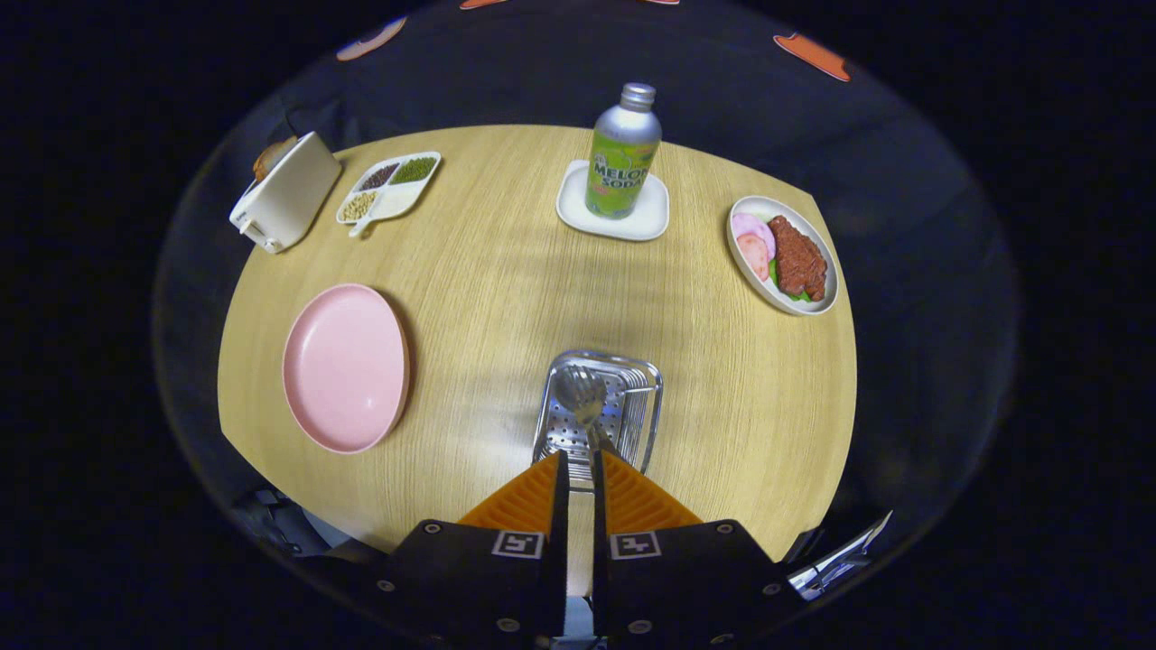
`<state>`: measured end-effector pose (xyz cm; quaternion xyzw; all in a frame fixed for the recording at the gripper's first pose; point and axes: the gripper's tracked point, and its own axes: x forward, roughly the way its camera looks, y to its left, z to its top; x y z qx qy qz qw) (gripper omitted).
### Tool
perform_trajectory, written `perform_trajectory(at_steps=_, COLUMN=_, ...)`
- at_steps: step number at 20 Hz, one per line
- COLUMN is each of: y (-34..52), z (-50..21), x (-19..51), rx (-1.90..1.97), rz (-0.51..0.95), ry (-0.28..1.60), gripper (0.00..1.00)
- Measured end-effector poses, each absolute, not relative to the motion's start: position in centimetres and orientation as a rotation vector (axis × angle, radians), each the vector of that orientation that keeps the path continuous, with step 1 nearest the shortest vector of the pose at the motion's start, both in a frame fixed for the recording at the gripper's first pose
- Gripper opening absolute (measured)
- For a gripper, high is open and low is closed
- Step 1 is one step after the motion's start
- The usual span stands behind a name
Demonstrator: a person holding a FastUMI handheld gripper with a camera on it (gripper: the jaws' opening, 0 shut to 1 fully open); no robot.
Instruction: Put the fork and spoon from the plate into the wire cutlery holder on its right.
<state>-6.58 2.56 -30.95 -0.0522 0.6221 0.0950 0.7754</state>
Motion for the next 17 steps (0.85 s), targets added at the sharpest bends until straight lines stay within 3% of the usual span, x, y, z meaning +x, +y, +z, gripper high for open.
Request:
perform_trajectory(at_steps=11, y=2.9, z=-13.1, x=3.8, rx=-0.062, rz=0.125, ry=0.563, gripper=0.2)
perform_trajectory(at_steps=13, y=2.8, z=-9.2, x=4.6, rx=-0.041, rz=0.104, ry=0.426, gripper=0.24)
perform_trajectory(at_steps=17, y=1.6, z=-2.2, x=4.2, rx=-0.013, rz=0.068, ry=0.201, gripper=0.43)
